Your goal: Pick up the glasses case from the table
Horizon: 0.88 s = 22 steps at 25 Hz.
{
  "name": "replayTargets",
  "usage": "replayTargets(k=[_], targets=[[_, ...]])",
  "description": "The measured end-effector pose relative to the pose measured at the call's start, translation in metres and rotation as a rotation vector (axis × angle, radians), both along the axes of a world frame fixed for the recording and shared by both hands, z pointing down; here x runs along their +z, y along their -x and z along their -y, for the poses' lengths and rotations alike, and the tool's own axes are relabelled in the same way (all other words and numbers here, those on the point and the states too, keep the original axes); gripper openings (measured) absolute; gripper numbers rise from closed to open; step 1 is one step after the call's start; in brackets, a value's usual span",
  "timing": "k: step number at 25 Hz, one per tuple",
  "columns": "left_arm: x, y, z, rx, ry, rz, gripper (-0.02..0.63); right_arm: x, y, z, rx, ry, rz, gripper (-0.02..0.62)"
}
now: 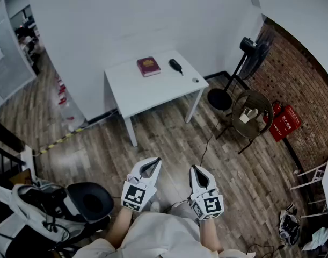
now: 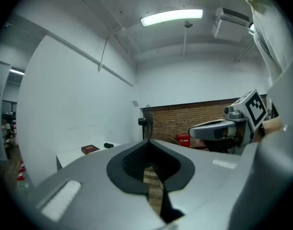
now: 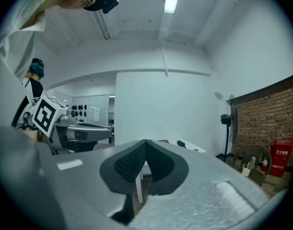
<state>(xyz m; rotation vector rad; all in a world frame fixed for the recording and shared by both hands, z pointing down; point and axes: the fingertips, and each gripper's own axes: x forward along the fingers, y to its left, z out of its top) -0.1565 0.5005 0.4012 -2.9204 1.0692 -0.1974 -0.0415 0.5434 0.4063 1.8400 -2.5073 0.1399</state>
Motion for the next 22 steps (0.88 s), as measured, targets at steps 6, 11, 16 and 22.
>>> replayTargets(k=[6, 11, 16, 22], targets=[[0.004, -0.002, -0.001, 0.019, 0.001, 0.003, 0.018, 0.007, 0.002, 0.001, 0.012, 0.019, -0.002, 0.003], [0.007, -0.014, 0.027, 0.024, 0.009, 0.011, 0.018, 0.011, -0.009, 0.029, 0.008, 0.028, -0.005, 0.003], [0.019, -0.029, 0.055, -0.002, 0.018, 0.024, 0.018, 0.020, -0.023, 0.064, -0.026, 0.016, -0.009, 0.003], [0.020, -0.070, 0.117, -0.014, 0.039, 0.030, 0.018, 0.020, -0.053, 0.132, -0.073, 0.021, 0.002, 0.003]])
